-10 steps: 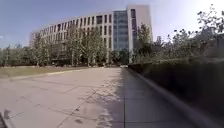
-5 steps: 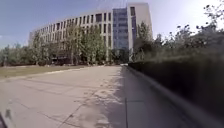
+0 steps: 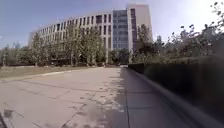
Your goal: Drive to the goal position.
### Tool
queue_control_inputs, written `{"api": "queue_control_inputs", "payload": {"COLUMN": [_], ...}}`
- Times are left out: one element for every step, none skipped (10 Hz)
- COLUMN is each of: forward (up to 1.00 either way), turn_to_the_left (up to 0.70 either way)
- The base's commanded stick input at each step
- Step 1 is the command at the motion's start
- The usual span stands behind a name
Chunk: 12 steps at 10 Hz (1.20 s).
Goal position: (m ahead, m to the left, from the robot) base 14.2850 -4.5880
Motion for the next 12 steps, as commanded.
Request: {"api": "queue_control_inputs", "payload": {"forward": [0.70, 0.70, 0.70, 0.70, 0.70, 0.70, 0.70, 0.70, 0.70, 0.70, 0.70, 0.70], "turn_to_the_left": [0.00, 0.00, 0.00, 0.00, 0.00, 0.00, 0.00, 0.00, 0.00, 0.00, 0.00, 0.00]}}
